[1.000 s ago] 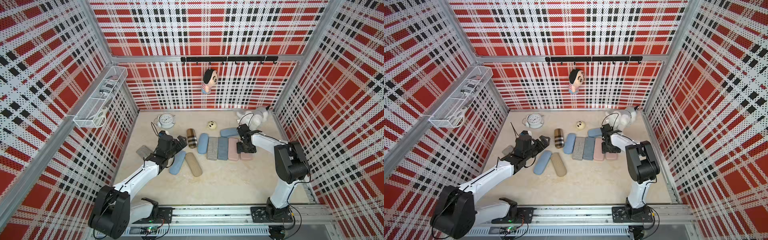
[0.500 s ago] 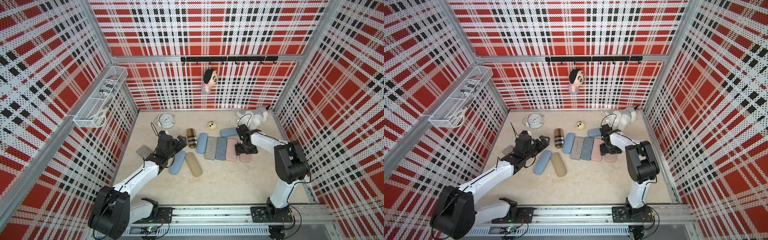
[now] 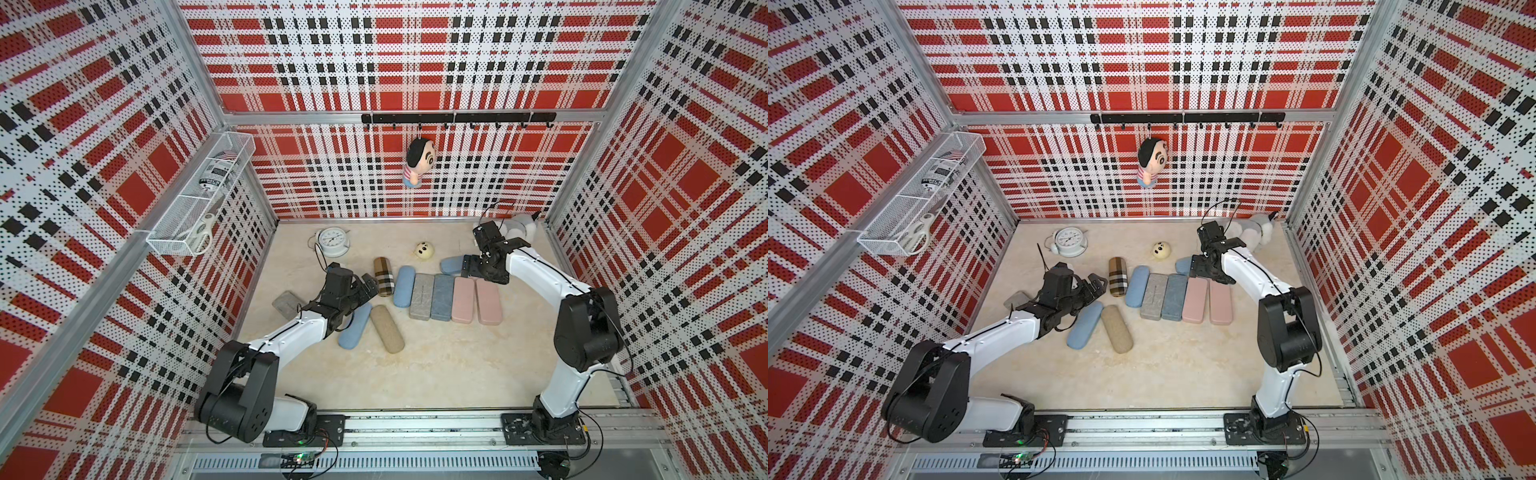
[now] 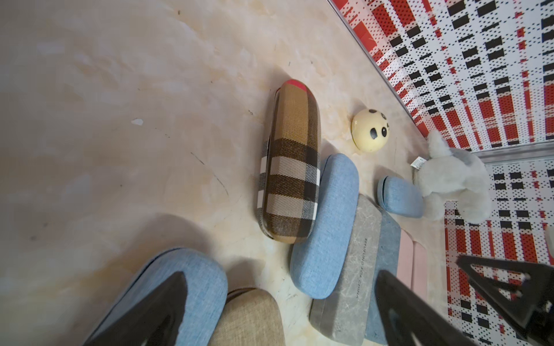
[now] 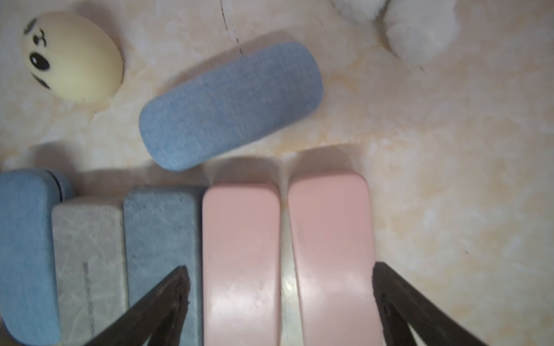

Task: Close the glasses case
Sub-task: Move the glasses case to the center of the board, then pick up the glasses case at the center of the board.

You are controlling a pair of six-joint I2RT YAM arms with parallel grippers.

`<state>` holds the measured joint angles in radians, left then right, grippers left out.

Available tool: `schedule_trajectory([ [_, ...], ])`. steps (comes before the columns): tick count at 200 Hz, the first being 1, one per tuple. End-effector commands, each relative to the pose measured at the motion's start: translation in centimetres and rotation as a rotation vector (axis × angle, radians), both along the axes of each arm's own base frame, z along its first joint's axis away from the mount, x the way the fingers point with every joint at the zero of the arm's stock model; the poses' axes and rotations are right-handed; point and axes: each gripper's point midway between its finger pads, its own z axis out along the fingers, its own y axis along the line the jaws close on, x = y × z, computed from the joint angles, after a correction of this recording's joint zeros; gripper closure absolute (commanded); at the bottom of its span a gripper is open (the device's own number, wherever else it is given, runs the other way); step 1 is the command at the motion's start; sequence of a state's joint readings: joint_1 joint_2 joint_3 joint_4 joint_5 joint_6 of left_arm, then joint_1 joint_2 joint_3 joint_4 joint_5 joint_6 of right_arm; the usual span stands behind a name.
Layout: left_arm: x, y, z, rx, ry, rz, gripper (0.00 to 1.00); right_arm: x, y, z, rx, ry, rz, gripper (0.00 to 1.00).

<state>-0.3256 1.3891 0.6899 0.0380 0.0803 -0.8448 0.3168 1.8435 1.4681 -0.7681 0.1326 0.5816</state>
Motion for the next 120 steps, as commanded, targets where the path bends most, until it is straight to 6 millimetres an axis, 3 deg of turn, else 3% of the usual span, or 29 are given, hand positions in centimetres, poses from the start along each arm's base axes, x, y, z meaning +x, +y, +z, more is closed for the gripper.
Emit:
schedule_trajectory([
  [1,1.0,-0.2,2.1,-0.006,-0.064,-0.026,0.02,2.8,2.6,-1.1,0.147,-0.042,-0.100,0.00],
  [61,-0.4,0.5,1.1,0.002,-0.037,-0.051,0.02,6.2,4.5,-3.2,0.263,-0.075,-0.199,0.00],
  [116,-0.8,1.5,0.7,0.013,-0.023,-0.057,0.02,7.2,5.1,-5.3,0.266,-0.040,-0.219,0.00],
  [120,-0.5,2.6,0.7,0.013,-0.022,-0.030,0.02,7.3,5.2,-5.5,0.263,-0.035,-0.218,0.00],
])
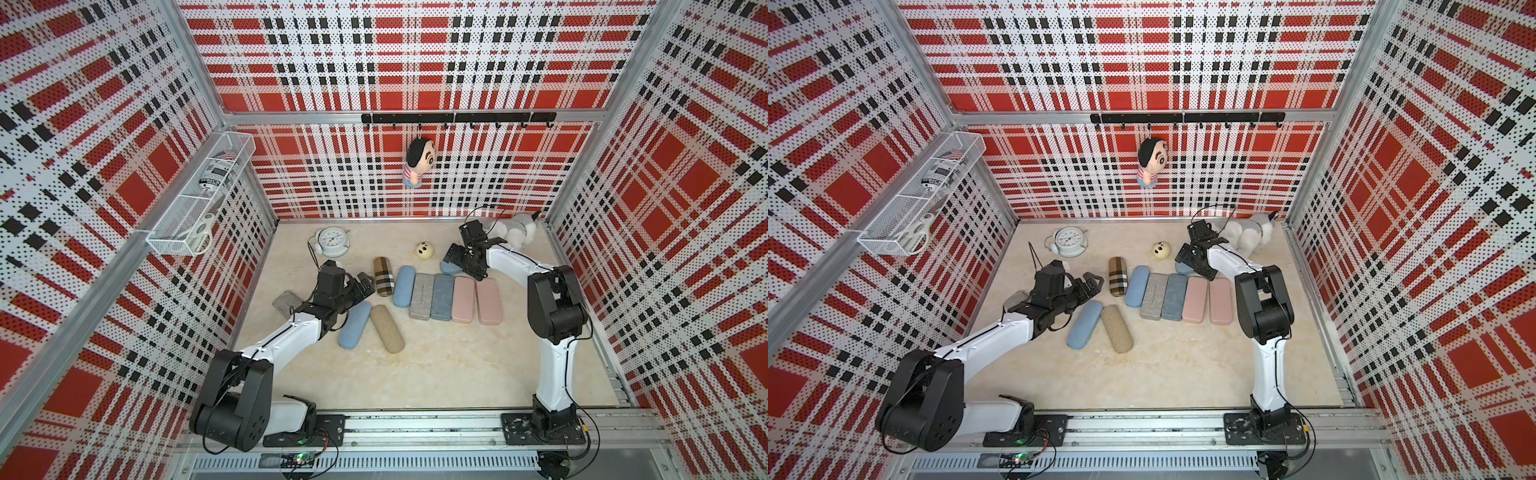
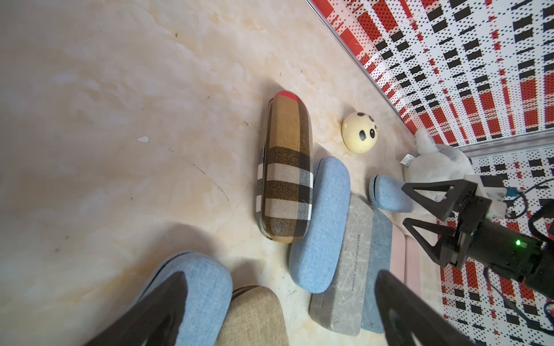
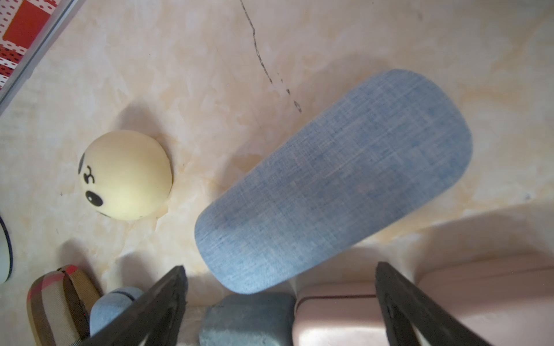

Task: Close the glasses case
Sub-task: Pick up the glasses case at the center of the board.

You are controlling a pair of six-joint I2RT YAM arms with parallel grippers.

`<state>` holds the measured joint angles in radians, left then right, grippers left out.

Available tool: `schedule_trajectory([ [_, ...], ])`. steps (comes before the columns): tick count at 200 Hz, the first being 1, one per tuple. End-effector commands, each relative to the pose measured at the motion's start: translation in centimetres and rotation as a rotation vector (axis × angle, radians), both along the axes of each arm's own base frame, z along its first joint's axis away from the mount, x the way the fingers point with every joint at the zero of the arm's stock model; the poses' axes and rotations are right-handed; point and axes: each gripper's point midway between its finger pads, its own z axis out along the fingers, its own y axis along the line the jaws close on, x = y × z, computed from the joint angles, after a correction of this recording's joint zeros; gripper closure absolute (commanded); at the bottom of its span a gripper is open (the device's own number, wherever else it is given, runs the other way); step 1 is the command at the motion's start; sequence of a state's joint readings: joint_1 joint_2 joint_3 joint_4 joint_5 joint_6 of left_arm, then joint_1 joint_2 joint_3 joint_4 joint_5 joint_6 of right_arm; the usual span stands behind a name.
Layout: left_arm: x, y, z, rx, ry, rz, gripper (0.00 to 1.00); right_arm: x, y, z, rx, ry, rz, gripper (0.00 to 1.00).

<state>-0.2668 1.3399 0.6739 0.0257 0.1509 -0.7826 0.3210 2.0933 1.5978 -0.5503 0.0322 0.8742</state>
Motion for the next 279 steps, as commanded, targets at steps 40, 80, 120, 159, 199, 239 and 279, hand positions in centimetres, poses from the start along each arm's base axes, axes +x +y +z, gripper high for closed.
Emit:
schedule_trajectory([
  [40,0.0,2.3,-0.9,0.016,0.019,0.025,0.02,1.5,1.3,-1.9,0.003,0.020,-0.002,0.00],
  [80,0.2,2.5,-1.7,0.021,0.040,0.029,0.02,3.2,1.9,-3.0,-0.004,0.027,0.012,0.00],
  [120,0.5,2.5,-2.4,0.020,0.057,0.031,0.02,3.8,1.9,-4.0,-0.029,0.048,0.026,0.00],
  [159,0.9,2.4,-2.7,0.022,0.064,0.029,0.02,3.8,1.2,-4.8,-0.074,0.070,0.039,0.01],
  [199,0.9,2.4,-3.0,0.015,0.070,0.031,0.02,3.2,-0.3,-5.7,-0.177,0.113,0.040,0.23],
  [239,0.9,2.3,-3.4,0.011,0.078,0.030,0.02,2.4,-1.1,-6.6,-0.212,0.130,0.036,0.46],
  [279,1.0,2.3,-3.4,0.009,0.079,0.031,0.02,2.6,-0.9,-5.8,-0.201,0.085,0.043,0.55],
])
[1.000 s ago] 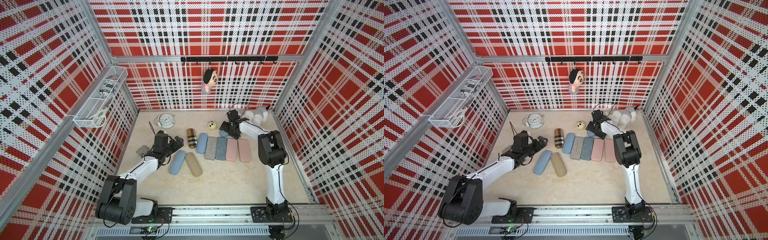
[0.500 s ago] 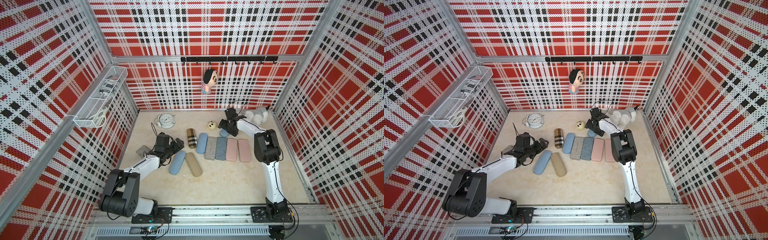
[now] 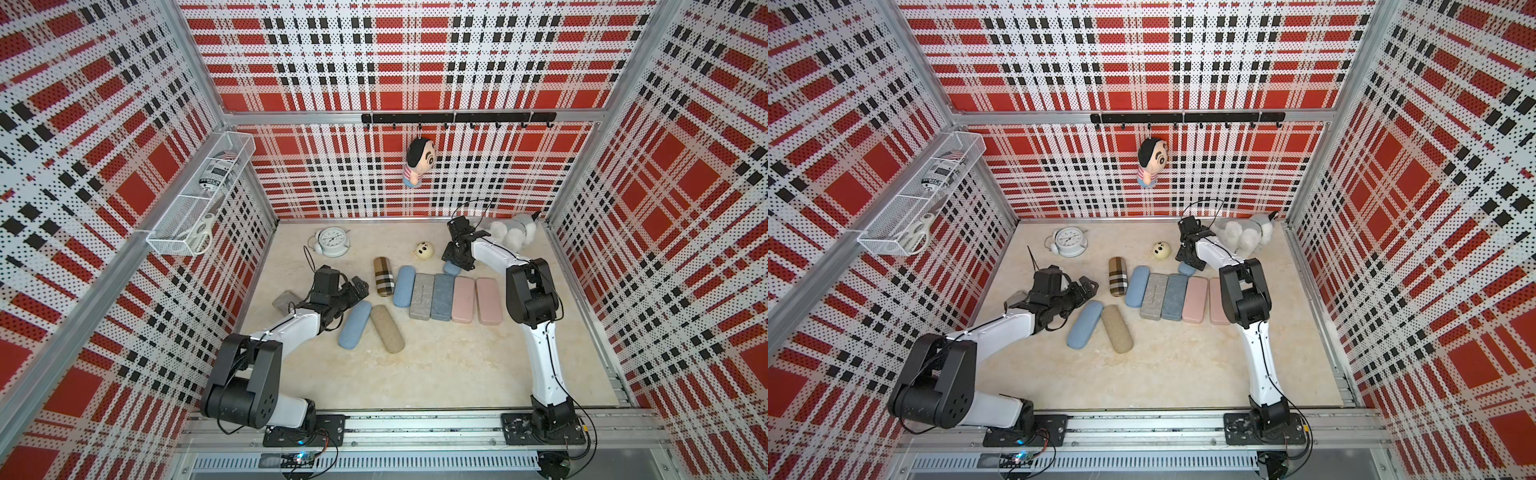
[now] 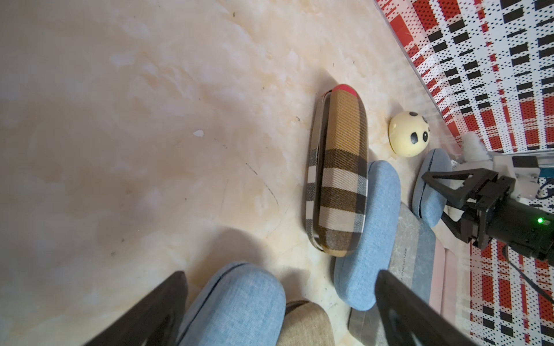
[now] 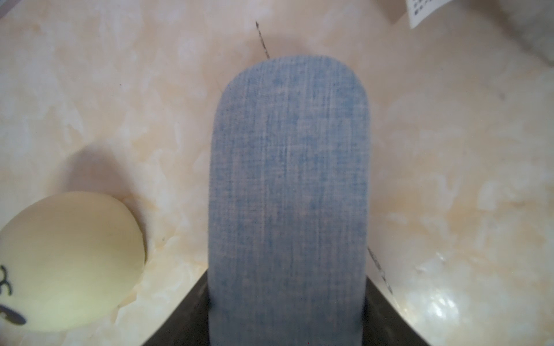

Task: Close the glasses case
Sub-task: Pick up the glasses case at the center of the board.

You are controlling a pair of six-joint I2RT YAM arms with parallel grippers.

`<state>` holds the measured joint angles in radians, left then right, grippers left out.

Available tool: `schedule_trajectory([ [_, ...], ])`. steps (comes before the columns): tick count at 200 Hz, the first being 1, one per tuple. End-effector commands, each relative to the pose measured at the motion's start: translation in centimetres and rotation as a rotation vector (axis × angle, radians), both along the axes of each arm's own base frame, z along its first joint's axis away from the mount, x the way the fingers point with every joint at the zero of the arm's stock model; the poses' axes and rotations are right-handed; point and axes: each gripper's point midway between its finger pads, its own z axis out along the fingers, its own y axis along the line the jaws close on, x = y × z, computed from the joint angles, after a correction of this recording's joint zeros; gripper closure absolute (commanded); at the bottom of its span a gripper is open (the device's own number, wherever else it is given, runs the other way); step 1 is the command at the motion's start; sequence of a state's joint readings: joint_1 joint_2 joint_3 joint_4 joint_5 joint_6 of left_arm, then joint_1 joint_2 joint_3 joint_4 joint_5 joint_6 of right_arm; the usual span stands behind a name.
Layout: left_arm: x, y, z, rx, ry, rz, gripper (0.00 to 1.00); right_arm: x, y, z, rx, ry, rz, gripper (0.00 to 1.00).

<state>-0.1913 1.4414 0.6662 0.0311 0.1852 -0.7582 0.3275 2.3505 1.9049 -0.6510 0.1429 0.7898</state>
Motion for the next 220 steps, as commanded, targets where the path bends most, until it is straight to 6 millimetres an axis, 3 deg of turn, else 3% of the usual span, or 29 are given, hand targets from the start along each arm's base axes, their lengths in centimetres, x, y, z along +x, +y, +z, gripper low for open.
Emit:
schedule_trajectory([
  [1,0.6,0.0,0.4,-0.010,-0.018,-0.002,0.02,-2.1,-0.9,-2.4,-0.051,0.067,0.010,0.55],
  [40,0.5,-0.3,0.7,-0.018,-0.026,-0.003,0.02,-0.3,0.6,2.1,0.041,-0.106,0.056,0.55],
  [74,0.3,-0.7,1.4,-0.020,-0.043,0.000,0.02,0.9,1.1,7.3,0.059,-0.214,0.094,0.56],
  [116,-0.2,-1.3,2.8,-0.029,-0.080,0.001,0.02,-0.9,1.0,14.1,0.055,-0.314,0.131,0.55],
  [126,-0.3,-1.2,3.2,-0.031,-0.090,0.009,0.02,-2.1,1.0,15.2,0.046,-0.311,0.150,0.55],
  [132,-0.8,-2.4,3.5,-0.034,-0.096,-0.022,0.02,-2.9,1.0,15.7,0.036,-0.306,0.161,0.55],
  [151,-1.3,-2.4,4.1,-0.033,-0.115,-0.019,0.02,-6.8,0.9,16.0,-0.020,-0.244,0.201,0.54],
  [199,-2.4,-1.7,4.7,-0.012,-0.129,-0.009,0.02,-20.0,-1.2,12.2,-0.201,0.000,0.228,0.53],
  [220,-2.7,-1.6,4.8,-0.009,-0.129,-0.007,0.02,-24.8,-2.2,10.2,-0.212,0.059,0.199,0.53],
])
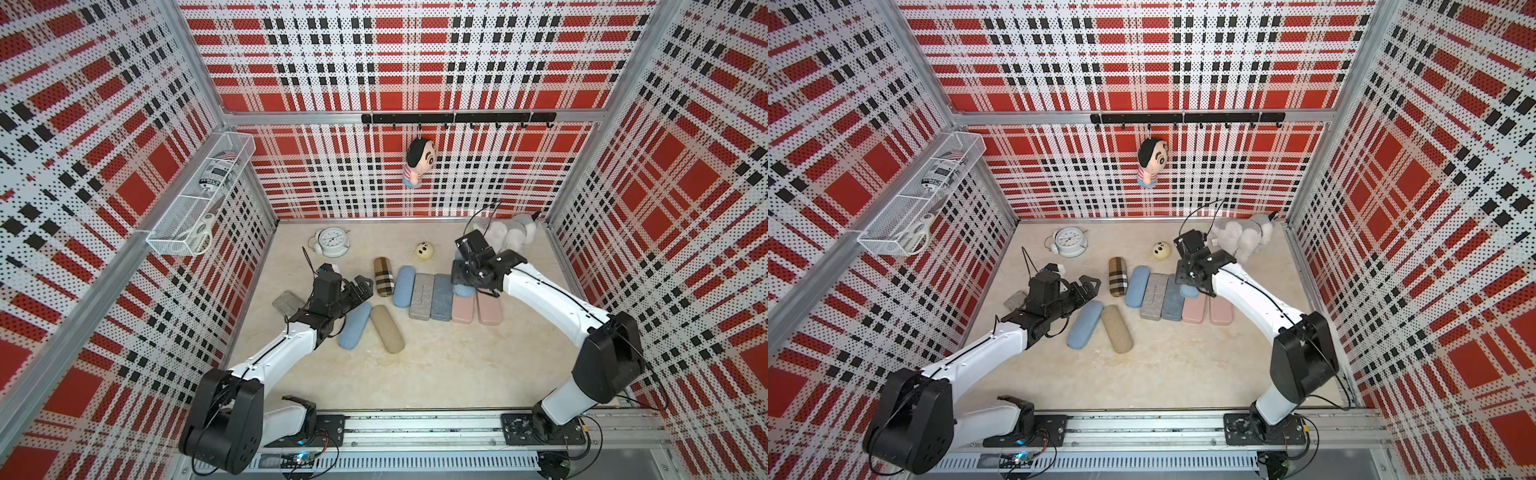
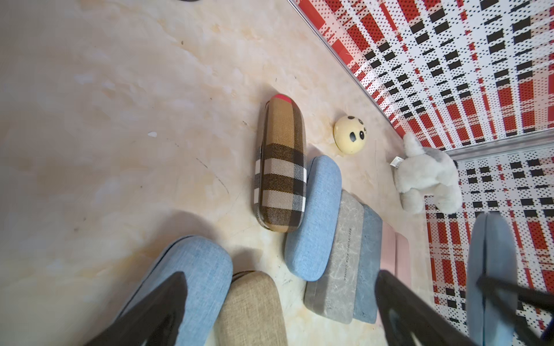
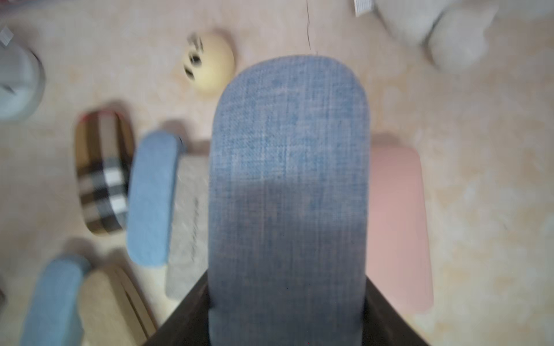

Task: Close the glasses case
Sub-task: Pick up the glasses case at the center of the board, then place the glasses case at the center of the board.

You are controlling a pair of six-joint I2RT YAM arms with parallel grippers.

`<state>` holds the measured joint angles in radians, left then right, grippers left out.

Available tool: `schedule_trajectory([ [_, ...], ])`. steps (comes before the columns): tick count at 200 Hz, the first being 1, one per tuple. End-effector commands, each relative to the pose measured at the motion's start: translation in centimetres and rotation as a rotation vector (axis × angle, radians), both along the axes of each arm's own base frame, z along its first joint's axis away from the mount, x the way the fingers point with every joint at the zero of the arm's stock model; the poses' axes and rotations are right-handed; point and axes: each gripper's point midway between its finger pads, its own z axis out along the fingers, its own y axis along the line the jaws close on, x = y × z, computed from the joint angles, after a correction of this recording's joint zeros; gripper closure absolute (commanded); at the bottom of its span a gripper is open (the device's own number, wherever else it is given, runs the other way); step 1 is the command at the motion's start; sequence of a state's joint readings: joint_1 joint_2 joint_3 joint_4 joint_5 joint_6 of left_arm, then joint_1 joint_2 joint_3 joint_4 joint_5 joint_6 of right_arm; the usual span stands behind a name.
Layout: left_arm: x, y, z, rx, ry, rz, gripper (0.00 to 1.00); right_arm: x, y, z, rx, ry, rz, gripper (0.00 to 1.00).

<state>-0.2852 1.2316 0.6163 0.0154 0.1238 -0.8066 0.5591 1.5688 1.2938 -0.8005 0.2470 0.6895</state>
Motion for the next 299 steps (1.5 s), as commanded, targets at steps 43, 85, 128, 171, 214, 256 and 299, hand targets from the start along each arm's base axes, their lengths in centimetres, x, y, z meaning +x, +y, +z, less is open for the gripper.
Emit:
schedule_trajectory([
  [43,-0.8,0.0,0.1,0.027,-0.001,0.005,0.02,-11.2,-3.0,-6.3,-0.022,0.171,-0.071,0.51],
  [85,-1.0,-0.5,0.1,0.027,0.004,0.005,0.02,-14.3,-2.4,-9.7,-0.038,0.250,-0.039,0.49],
  [128,-1.1,-0.8,0.4,0.029,0.000,0.002,0.02,-16.0,0.0,-11.5,0.031,0.288,0.004,0.48],
  [171,-0.9,-0.9,0.5,0.036,0.002,-0.007,0.02,-15.8,1.0,-13.2,0.047,0.303,0.029,0.46],
  [214,-0.8,-0.9,0.4,0.042,0.007,-0.010,0.02,-14.9,1.2,-14.4,-0.006,0.310,0.050,0.42],
  [256,-0.8,-0.8,0.3,0.047,0.010,-0.011,0.02,-14.4,1.4,-14.7,-0.031,0.328,0.066,0.32],
  [299,-0.8,-0.9,0.2,0.048,0.011,-0.011,0.02,-14.3,0.2,-12.1,-0.088,0.309,0.054,0.18],
])
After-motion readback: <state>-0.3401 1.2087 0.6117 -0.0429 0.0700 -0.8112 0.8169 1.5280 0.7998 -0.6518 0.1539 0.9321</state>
